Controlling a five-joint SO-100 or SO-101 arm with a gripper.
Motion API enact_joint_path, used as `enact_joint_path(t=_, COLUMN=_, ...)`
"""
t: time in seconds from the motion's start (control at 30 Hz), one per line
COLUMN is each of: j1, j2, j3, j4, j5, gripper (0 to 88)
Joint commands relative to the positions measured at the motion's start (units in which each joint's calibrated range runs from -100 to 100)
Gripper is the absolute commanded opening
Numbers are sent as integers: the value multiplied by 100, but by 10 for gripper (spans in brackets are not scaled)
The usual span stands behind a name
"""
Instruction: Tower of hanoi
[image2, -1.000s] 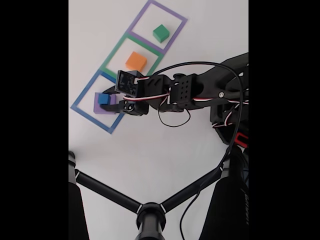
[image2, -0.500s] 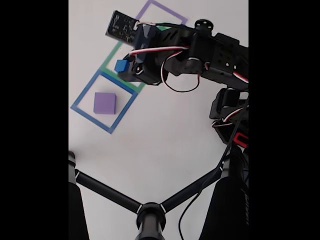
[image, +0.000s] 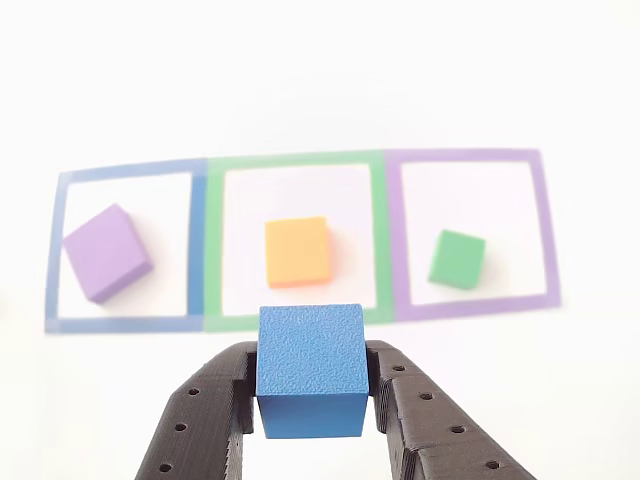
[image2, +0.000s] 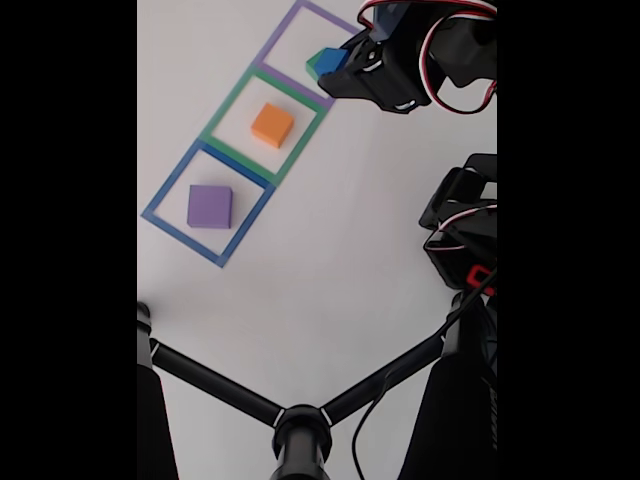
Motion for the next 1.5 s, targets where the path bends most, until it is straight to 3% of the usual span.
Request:
enact_joint_path(t=0.0, j1=402, j2=-178, j3=-249, j4=75, j5=0, gripper=42)
enact_joint_path(t=0.5, j1=1428, j2=-356, j3=-149, j4=180, j5=0, gripper=41)
enact_joint_path(t=0.67, j1=1869, j2=-582, j3=642, j4=-346, j5=0, gripper=43)
enact_joint_path(t=1.0, j1=2329, j2=-1123, j3=4369, j4=-3933, j5=0, gripper=46)
enact_joint_path(t=1.33, j1=2511, j2=-880, j3=7133, j4=-7625, j5=0, gripper=42)
enact_joint_path(t=1.47, j1=2425, j2=-517, j3=7597, j4=-8556, j5=0, gripper=42)
